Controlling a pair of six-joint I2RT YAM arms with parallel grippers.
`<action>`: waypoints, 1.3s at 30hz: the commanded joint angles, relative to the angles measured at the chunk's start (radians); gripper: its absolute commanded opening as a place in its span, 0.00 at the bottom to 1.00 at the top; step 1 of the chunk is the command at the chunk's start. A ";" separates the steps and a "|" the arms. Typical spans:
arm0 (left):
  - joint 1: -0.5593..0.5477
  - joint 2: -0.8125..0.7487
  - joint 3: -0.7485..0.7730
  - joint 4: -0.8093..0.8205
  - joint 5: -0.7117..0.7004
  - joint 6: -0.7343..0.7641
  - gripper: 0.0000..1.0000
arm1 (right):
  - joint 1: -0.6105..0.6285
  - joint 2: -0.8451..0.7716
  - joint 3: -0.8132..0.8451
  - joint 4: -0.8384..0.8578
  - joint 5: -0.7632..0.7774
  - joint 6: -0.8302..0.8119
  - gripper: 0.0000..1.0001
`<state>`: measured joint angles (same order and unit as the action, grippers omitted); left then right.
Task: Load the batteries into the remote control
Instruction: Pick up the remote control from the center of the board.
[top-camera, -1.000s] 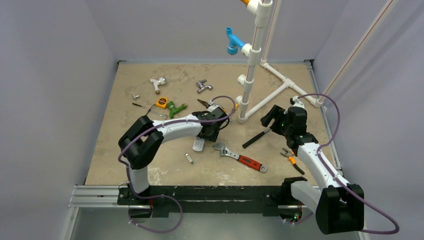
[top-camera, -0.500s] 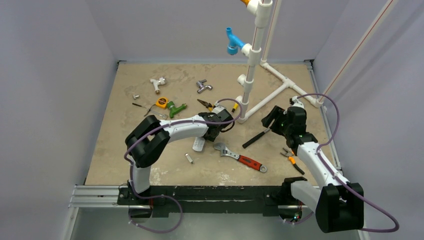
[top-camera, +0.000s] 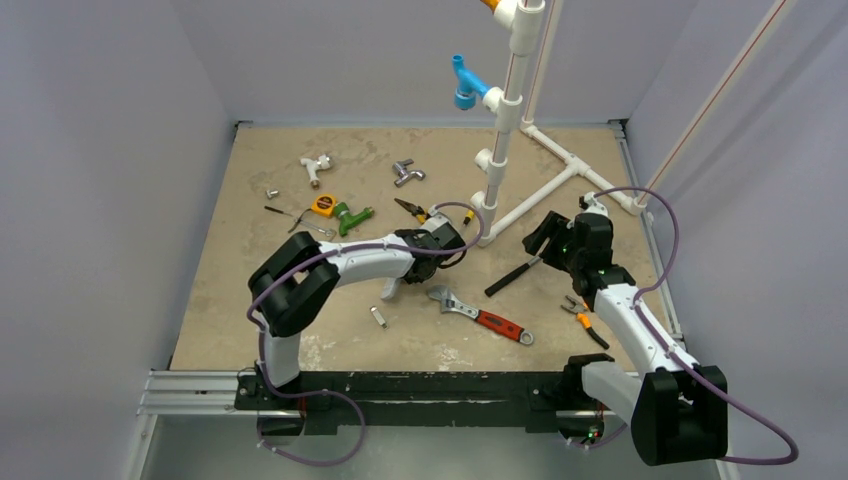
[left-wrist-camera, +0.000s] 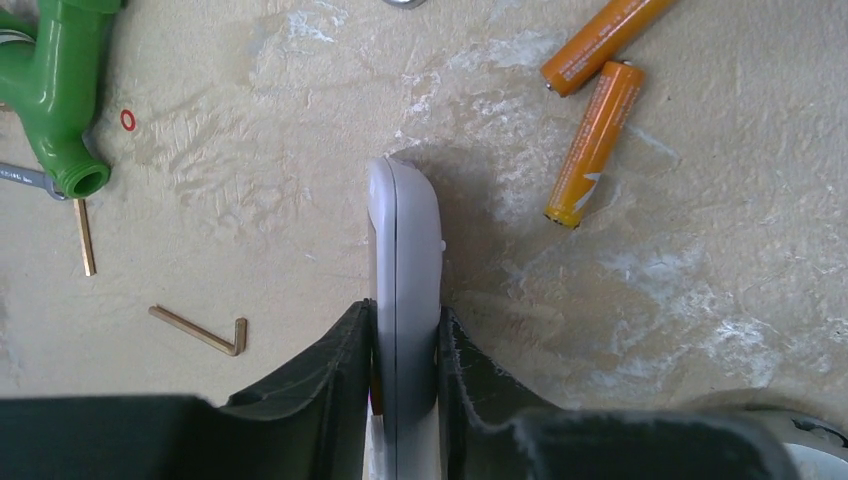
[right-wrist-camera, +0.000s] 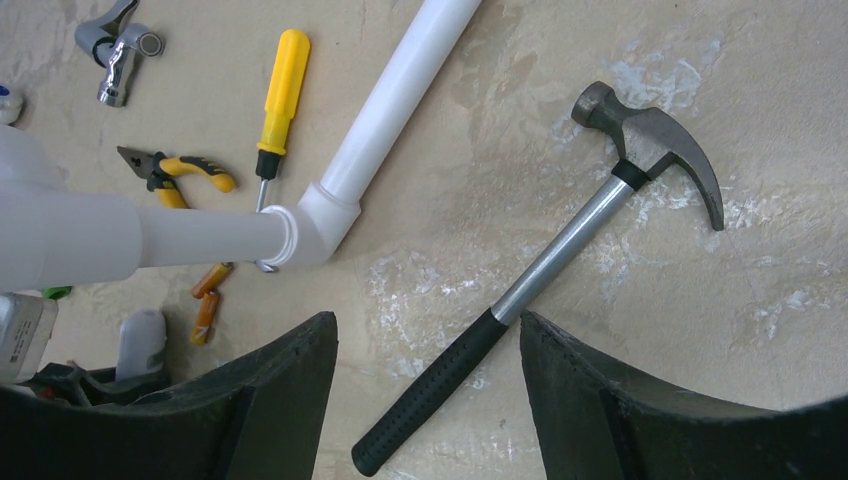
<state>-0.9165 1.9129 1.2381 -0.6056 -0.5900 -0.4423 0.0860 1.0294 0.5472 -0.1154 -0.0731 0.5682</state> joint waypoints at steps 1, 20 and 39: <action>0.012 0.017 -0.057 -0.012 0.099 -0.006 0.10 | 0.003 -0.004 0.012 0.012 -0.008 -0.004 0.66; 0.233 -0.691 -0.385 0.361 0.532 -0.058 0.00 | 0.100 -0.317 -0.046 0.055 0.157 -0.007 0.65; 0.431 -1.123 -0.734 0.901 0.758 -0.514 0.00 | 1.198 0.041 0.192 0.297 0.840 -0.146 0.89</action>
<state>-0.4953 0.8268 0.5278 0.1249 0.1337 -0.8448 1.2854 1.0275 0.6464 0.0113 0.7868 0.4732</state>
